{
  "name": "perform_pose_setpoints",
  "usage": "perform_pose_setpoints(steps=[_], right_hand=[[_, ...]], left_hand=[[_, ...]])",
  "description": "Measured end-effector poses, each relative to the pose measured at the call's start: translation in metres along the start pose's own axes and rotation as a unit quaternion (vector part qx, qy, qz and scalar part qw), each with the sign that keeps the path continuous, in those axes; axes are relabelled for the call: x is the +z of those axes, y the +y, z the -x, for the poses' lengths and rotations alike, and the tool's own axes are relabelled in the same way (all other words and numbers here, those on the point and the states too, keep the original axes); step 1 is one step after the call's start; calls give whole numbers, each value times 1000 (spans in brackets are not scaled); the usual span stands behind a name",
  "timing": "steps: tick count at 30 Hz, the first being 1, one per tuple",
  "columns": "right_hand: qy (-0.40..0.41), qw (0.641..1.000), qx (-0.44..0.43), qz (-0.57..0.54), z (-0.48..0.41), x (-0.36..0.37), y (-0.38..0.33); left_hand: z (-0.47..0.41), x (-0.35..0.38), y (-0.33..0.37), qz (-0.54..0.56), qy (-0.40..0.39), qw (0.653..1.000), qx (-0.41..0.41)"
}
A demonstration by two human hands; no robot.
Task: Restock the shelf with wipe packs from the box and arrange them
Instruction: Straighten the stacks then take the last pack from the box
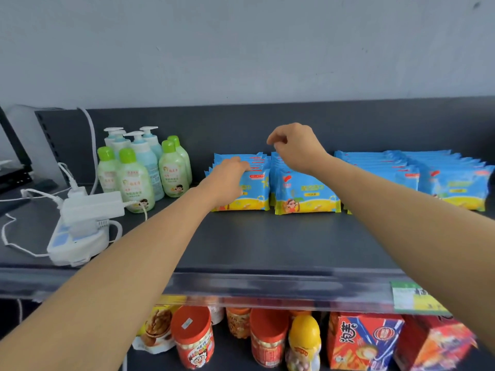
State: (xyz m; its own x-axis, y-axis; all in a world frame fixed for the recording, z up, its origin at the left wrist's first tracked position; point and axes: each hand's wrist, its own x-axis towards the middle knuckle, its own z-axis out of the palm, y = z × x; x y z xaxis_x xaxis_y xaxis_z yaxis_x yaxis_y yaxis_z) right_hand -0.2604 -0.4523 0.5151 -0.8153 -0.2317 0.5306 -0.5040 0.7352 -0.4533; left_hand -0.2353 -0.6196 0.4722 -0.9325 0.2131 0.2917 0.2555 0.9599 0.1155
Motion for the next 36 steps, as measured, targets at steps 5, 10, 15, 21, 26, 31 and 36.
perform_pose_setpoints(steps=[5,10,15,21,26,31,36], right_hand=[[-8,1000,11,1,1,-2,2],[-21,1000,13,13,8,0,4],[-31,999,16,16,12,2,2],[-29,999,17,24,17,2,-1],[-24,999,24,31,24,3,-2],[-16,999,24,35,32,0,-4],[6,998,13,59,43,-8,-7]], left_hand=[[0,3,-5,5,47,999,9],[4,10,-6,-9,73,997,28],[4,12,-6,-11,84,995,49],[13,16,-10,-32,89,994,59],[20,15,-9,-29,91,994,53],[26,11,-8,-1,91,995,48],[30,-1,5,72,170,981,61]])
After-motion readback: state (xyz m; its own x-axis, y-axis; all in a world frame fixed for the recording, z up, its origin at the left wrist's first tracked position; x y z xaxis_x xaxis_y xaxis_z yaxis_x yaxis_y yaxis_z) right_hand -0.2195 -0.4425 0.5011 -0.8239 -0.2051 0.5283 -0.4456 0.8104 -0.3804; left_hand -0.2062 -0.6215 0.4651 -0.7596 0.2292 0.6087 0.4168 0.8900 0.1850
